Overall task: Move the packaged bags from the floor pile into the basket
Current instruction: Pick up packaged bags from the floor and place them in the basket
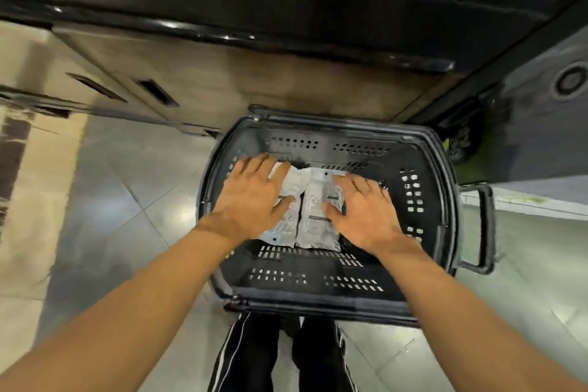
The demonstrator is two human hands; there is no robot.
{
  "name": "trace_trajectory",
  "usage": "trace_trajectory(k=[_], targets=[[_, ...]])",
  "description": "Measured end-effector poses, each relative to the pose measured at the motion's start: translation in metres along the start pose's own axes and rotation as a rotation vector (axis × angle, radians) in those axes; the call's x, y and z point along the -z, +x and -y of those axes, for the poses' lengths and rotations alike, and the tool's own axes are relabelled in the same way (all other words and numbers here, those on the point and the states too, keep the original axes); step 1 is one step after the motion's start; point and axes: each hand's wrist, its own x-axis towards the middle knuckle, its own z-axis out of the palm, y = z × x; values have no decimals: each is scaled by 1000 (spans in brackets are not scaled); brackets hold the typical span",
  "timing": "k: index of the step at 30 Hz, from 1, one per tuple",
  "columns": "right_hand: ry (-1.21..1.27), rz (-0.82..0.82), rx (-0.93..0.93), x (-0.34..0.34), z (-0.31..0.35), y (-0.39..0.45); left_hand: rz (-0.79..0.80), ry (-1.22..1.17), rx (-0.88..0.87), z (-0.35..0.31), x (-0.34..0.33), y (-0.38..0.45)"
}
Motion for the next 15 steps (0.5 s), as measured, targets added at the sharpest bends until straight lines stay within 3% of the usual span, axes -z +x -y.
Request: trace_trajectory(k=[7, 11, 15], targets=[[-259, 8, 182, 137, 87, -115, -91, -54, 211, 14, 174, -152], [-353, -109, 379, 220, 183, -164, -267, -136, 475, 49, 270, -253], [-400, -235, 672, 254, 304, -211, -394, -133, 756, 95, 321, -371]])
